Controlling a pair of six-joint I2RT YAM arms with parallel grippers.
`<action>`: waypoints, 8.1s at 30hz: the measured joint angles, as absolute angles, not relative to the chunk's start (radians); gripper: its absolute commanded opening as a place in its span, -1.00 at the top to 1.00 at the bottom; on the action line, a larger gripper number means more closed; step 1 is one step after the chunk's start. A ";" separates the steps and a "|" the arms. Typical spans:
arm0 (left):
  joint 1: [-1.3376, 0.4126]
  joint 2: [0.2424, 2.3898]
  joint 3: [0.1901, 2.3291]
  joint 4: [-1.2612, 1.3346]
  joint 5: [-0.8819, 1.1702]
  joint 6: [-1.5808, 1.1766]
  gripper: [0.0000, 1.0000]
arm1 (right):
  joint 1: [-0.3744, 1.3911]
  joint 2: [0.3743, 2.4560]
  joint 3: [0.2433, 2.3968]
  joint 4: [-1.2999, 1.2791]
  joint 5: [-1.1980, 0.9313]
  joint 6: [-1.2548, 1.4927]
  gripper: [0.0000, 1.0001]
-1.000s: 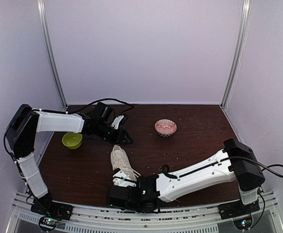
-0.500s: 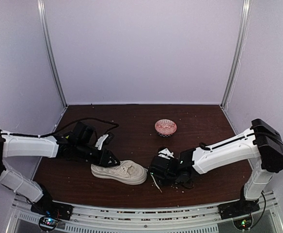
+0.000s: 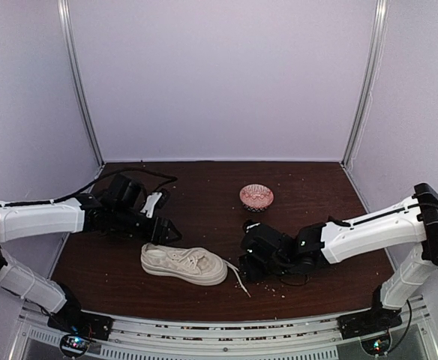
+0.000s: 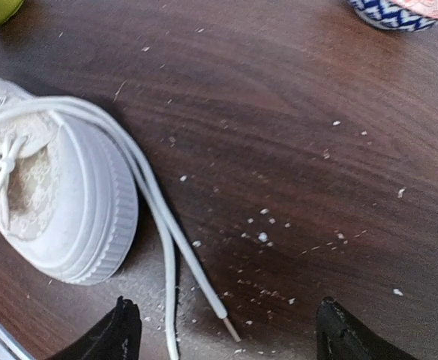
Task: Tie the shoes
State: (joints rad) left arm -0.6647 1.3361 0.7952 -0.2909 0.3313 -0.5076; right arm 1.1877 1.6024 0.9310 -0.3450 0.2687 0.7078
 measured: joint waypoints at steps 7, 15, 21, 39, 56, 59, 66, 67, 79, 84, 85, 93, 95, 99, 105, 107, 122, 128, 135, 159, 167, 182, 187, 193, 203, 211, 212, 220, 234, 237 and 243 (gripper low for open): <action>-0.580 1.342 0.743 -0.248 0.349 -0.515 -0.51 | 1.275 1.628 0.926 -0.223 0.122 0.678 -0.17; -0.569 1.357 0.628 -0.129 0.424 -0.558 -0.51 | 1.291 1.797 1.039 -0.140 0.032 0.659 -0.03; -0.564 1.263 0.517 -0.045 0.465 -0.617 -0.53 | 1.246 1.827 1.055 -0.130 0.014 0.659 -0.04; -0.724 0.960 0.556 -0.292 0.364 -0.752 -0.57 | 1.140 1.651 0.928 -0.110 0.049 0.634 -0.41; -0.826 1.415 0.831 -0.337 0.175 -0.726 -0.33 | 1.136 1.350 0.720 -0.133 0.263 0.783 -0.60; -0.829 1.447 0.831 -0.321 0.174 -0.731 -0.31 | 1.136 1.343 0.711 -0.135 0.280 0.790 -0.60; -0.844 1.525 0.844 -0.241 0.192 -0.748 -0.26 | 1.136 1.343 0.710 -0.146 0.297 0.790 -0.60; -0.846 1.536 0.849 -0.232 0.195 -0.750 -0.26 | 1.136 1.343 0.710 -0.146 0.297 0.789 -0.60; -0.860 1.614 0.908 -0.211 0.167 -0.755 0.41 | 1.136 1.356 0.710 -0.145 0.297 0.790 -0.60; -0.865 1.610 0.906 -0.185 0.161 -0.749 0.83 | 1.136 1.356 0.710 -0.144 0.297 0.789 -0.61; -0.866 1.605 0.904 -0.175 0.165 -0.749 0.91 | 1.136 1.356 0.709 -0.144 0.297 0.788 -0.62; -0.868 1.486 0.813 -0.033 0.264 -0.709 1.00 | 1.128 1.328 0.710 -0.123 0.276 0.685 -0.81; -0.868 1.460 0.793 -0.012 0.300 -0.685 1.00 | 1.111 1.309 0.709 -0.097 0.246 0.638 -0.82; -0.868 1.417 0.760 0.000 0.368 -0.635 1.00 | 1.071 1.289 0.709 -0.019 0.181 0.533 -0.83; -0.868 1.362 0.733 0.004 0.431 -0.596 1.00 | 1.063 1.337 0.686 0.215 0.032 0.391 -0.82; -0.868 1.348 0.728 0.007 0.443 -0.593 1.00 | 1.076 1.388 0.689 0.292 0.017 0.347 -0.79; -0.868 1.340 0.725 0.009 0.476 -0.593 1.00 | 1.100 1.750 0.796 0.528 -0.038 0.124 -0.77; -0.868 1.340 0.712 0.035 0.495 -0.609 1.00 | 1.100 1.836 0.883 0.559 -0.033 0.065 -0.73; -0.868 1.341 0.711 0.052 0.523 -0.619 1.00 | 1.100 1.905 0.897 0.629 -0.028 0.029 -0.68; -0.870 1.215 0.555 0.059 0.340 -0.673 -0.47 | 1.100 1.607 0.719 0.615 0.052 -0.097 1.00; -0.918 1.206 0.369 0.090 0.343 -0.770 -0.48 | 1.110 1.575 0.748 0.273 0.086 -0.005 1.00; -1.108 1.340 0.397 0.273 0.402 -0.876 -0.50 | 1.206 1.455 0.747 0.080 0.116 0.191 0.66; -1.108 1.215 0.489 0.075 0.281 -0.802 -0.61 | 1.211 1.411 0.702 0.083 0.188 0.251 0.19; -1.035 1.108 0.598 -0.081 0.185 -0.699 -0.53 | 1.204 1.210 0.567 0.093 0.331 0.345 -0.14; -1.007 1.460 0.976 -0.228 0.252 -0.504 -0.05 | 1.084 1.094 0.414 0.101 0.347 0.551 -0.24; -1.007 1.576 1.087 -0.325 0.249 -0.436 -0.13 | 1.059 1.189 0.448 0.019 0.340 0.638 -0.17; -1.007 1.576 1.087 -0.328 0.231 -0.437 -0.14 | 1.058 1.211 0.465 0.005 0.337 0.645 -0.15; -1.009 1.501 1.051 -0.276 0.054 -0.495 -0.23 | 1.015 1.347 0.531 -0.017 0.221 0.663 0.02; -1.004 1.197 0.868 -0.160 -0.279 -0.557 -0.96 | 0.946 1.441 0.681 -0.170 0.102 0.445 0.03; -0.960 1.165 0.812 -0.154 -0.283 -0.593 -0.96 | 0.926 1.478 0.721 -0.200 0.091 0.405 0.07; -0.923 1.139 0.774 -0.170 -0.300 -0.613 -0.96 | 0.909 1.570 0.775 -0.242 0.068 0.340 0.13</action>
State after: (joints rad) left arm -0.9226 1.1385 0.7742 -0.1699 -0.2996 -0.6132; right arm 0.9089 1.5696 0.7746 -0.2420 0.0681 0.3401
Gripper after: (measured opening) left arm 0.977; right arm 0.443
